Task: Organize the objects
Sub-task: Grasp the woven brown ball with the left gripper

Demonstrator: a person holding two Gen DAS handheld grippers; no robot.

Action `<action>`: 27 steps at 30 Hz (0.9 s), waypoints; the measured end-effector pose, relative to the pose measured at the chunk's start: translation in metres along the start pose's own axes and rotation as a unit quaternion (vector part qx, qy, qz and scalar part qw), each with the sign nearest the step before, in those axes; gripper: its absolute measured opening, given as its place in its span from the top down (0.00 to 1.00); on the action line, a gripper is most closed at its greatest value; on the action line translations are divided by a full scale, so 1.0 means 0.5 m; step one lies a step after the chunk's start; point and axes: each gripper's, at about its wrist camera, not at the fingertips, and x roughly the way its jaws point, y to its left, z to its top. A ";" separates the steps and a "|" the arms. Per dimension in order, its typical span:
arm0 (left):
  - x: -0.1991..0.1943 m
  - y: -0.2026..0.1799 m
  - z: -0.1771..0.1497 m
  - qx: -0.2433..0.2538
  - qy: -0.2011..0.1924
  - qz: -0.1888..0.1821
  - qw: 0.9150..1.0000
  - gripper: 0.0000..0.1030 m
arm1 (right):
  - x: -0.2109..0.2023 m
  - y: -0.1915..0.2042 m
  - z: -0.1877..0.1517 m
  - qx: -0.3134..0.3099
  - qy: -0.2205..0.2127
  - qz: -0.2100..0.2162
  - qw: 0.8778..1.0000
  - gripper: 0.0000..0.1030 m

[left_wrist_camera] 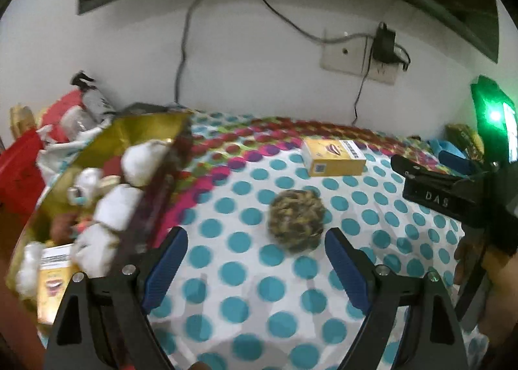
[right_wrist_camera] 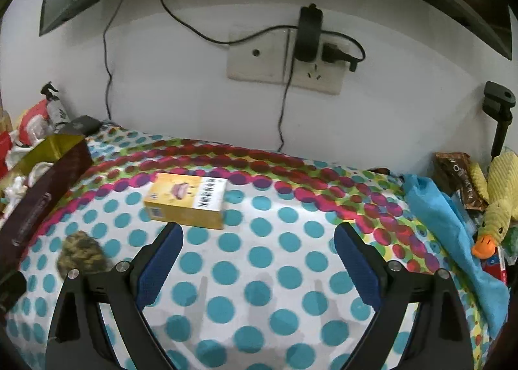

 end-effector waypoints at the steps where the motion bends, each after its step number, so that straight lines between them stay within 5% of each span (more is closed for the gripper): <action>1: 0.011 -0.012 0.007 0.003 0.000 0.007 1.000 0.14 | 0.006 -0.003 -0.003 -0.002 0.001 -0.003 1.000 0.09; 7: 0.092 -0.048 0.029 0.021 0.034 0.041 0.998 0.14 | 0.038 -0.030 -0.021 0.028 0.021 0.018 0.999 0.08; 17: 0.161 -0.089 0.040 0.010 0.065 0.045 0.997 0.14 | 0.053 -0.058 -0.024 0.069 0.039 0.044 0.996 0.06; 18: 0.168 -0.095 0.036 0.012 0.071 0.044 0.996 0.17 | 0.053 -0.055 -0.023 0.066 0.039 0.043 0.996 0.06; 21: 0.187 -0.106 0.026 0.007 0.090 0.023 0.996 0.51 | 0.052 -0.054 -0.023 0.062 0.039 0.040 0.996 0.05; 27: 0.161 -0.092 0.025 0.003 0.079 0.027 0.997 0.53 | 0.048 -0.049 -0.021 0.054 0.034 0.043 0.997 0.04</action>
